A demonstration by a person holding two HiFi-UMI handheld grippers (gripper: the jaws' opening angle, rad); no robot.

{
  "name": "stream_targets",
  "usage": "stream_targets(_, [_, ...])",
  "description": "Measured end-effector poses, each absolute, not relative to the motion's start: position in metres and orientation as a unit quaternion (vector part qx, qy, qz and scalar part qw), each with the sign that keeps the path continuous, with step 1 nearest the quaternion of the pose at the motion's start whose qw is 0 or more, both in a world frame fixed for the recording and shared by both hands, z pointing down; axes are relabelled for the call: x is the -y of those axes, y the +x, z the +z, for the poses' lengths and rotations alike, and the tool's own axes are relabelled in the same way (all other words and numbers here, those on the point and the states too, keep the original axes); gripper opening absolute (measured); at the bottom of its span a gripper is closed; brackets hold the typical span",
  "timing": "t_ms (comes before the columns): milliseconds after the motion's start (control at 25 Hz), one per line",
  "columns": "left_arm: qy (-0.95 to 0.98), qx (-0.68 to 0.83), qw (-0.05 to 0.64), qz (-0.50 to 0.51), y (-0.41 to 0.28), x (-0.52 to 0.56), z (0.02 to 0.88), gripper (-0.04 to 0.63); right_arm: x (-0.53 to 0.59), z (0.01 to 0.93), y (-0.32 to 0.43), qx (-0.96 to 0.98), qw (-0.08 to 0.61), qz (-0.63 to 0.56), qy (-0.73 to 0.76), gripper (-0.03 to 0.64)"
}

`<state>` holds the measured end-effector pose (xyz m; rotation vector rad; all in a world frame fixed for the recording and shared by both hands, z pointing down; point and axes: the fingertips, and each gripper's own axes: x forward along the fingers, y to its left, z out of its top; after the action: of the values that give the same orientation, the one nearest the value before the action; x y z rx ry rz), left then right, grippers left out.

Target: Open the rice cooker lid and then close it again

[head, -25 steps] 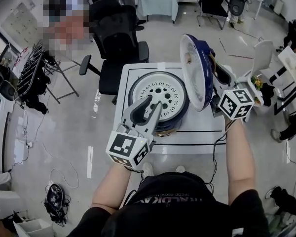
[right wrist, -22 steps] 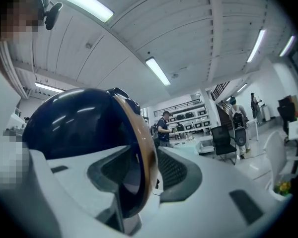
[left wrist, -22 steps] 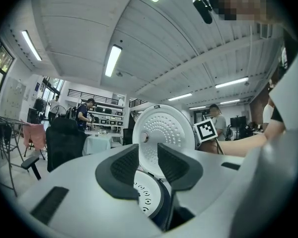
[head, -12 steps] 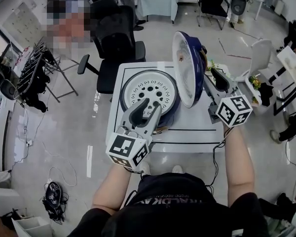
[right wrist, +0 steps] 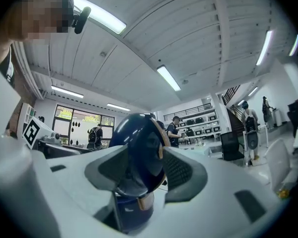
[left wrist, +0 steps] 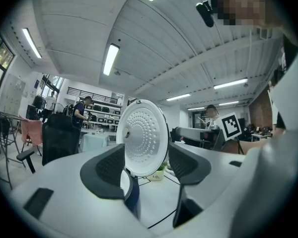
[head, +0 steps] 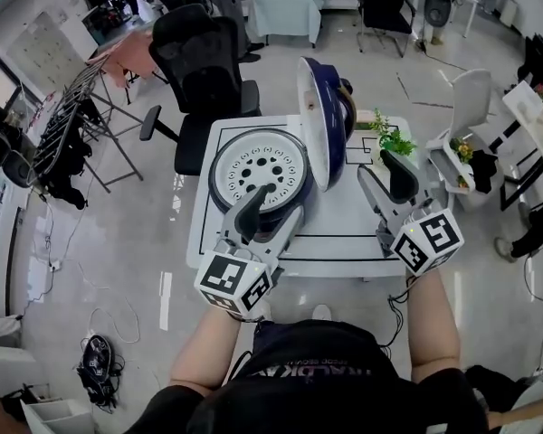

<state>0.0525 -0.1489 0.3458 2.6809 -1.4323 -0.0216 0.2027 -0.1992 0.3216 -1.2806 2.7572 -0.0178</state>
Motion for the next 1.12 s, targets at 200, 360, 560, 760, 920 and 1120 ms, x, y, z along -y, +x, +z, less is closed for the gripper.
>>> stream_targets(200, [0.880,0.472,0.044,-0.008,0.064,0.137,0.342,0.265,0.180,0.315,0.208,-0.910,0.055,0.000,-0.412,0.201])
stream_targets(360, [0.880,0.474,0.037,-0.005,0.068,0.131,0.338,0.267,0.177,0.315,0.212,-0.910,0.060,-0.002,-0.410,0.201])
stream_targets(560, [0.878,0.478,0.033,-0.004,0.067,0.129,0.334,0.266,0.177,0.313,0.210,-0.911,0.064,-0.003,-0.408,0.201])
stream_targets(760, [0.877,0.479,0.030,-0.005,0.066,0.129,0.332,0.266,0.183,0.312,0.212,-0.909,0.065,-0.002,-0.411,0.201])
stream_targets(920, [0.874,0.485,0.031,-0.008,0.062,0.127,0.331,0.265,0.191,0.318,0.214,-0.906,0.058,-0.005,-0.420,0.201])
stream_targets(1120, [0.870,0.493,0.029,-0.011,0.055,0.126,0.326,0.265,0.206,0.326,0.215,-0.902,0.044,-0.011,-0.429,0.201])
